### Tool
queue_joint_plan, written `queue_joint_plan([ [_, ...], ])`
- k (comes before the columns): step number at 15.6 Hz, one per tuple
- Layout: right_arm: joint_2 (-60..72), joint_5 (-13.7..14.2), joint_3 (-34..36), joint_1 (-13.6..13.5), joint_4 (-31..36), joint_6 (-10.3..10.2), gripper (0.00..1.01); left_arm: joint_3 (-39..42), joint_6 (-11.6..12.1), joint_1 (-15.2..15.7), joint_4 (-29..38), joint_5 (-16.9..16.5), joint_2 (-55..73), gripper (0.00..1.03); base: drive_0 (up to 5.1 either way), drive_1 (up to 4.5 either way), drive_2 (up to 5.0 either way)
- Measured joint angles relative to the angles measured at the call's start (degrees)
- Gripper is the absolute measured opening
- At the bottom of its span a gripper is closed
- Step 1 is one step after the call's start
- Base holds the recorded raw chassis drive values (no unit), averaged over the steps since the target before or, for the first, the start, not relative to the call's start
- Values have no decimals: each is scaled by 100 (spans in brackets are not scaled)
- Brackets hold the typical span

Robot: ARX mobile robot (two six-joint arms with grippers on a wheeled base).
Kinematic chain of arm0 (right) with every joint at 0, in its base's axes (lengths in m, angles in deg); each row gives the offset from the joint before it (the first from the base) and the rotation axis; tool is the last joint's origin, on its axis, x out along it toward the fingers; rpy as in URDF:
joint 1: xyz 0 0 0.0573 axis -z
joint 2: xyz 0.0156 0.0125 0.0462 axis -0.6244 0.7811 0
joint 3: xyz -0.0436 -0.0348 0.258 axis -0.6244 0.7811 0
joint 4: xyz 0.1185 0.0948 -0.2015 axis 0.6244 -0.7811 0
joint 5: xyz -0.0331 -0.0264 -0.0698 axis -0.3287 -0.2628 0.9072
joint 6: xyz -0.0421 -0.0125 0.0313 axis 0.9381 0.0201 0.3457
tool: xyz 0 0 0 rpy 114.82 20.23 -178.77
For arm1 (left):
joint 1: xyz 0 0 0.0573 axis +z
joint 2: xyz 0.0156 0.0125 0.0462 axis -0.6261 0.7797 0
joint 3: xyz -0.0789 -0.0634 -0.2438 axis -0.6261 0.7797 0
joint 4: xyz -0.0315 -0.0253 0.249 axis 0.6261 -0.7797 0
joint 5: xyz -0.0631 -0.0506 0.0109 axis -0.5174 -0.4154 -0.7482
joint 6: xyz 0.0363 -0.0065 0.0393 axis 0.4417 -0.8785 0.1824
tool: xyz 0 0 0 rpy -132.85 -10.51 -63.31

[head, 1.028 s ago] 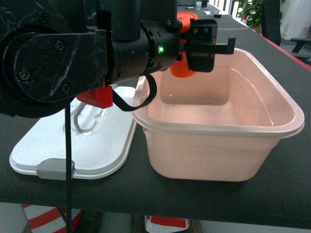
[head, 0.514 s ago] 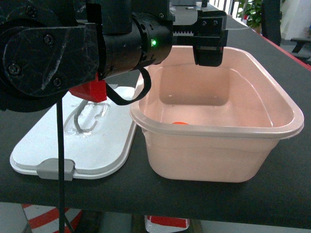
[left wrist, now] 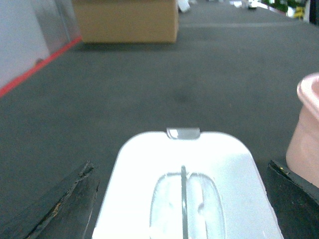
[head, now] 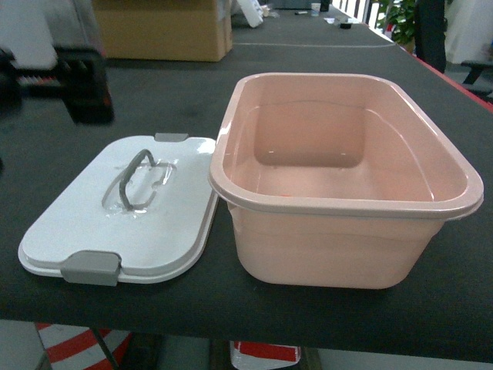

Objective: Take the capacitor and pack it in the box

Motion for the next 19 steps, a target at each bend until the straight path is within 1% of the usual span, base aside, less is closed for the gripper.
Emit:
queue_joint_plan([
  [2,0,-2,0,0,-2,0,98,-282,48,-90,225,138,966,98,0,0,0],
  [4,0,-2,0,0,-2,0,98,-898,20,-83,317,221,1742,98,0,0,0],
  [5,0,-2,0,0,-2,0,98,-1147,-2,-83,330,219,2096,98,0,0,0],
  [6,0,-2,0,0,0,0,98,-1408,-46,-76,160,212,2452,98,0,0,0],
  [7,0,0,0,0,-2,0,98,-1609,-125,-68,52,157,2697,98,0,0,0],
  [9,0,-2,0,0,0,0,98,-2057,-188,-17,-92,63,3121,98,0,0,0],
  [11,0,0,0,0,0,2,98,-2262,-284,48,-35,61,3453,98,0,0,0],
  [12,0,-2,0,0,-2,0,98,-2269,-319,66,-122,35,3512,98,0,0,0],
  [13,0,-2,0,0,0,0,98,-2273,-323,68,-114,-11,3517,98,0,0,0],
  [17,0,-2,0,0,-2,0,98,-2326,-315,39,-221,-63,3517,54,0,0,0],
  [19,0,0,0,0,0,0,98,-2326,-313,39,-295,-66,3515,30,0,0,0],
])
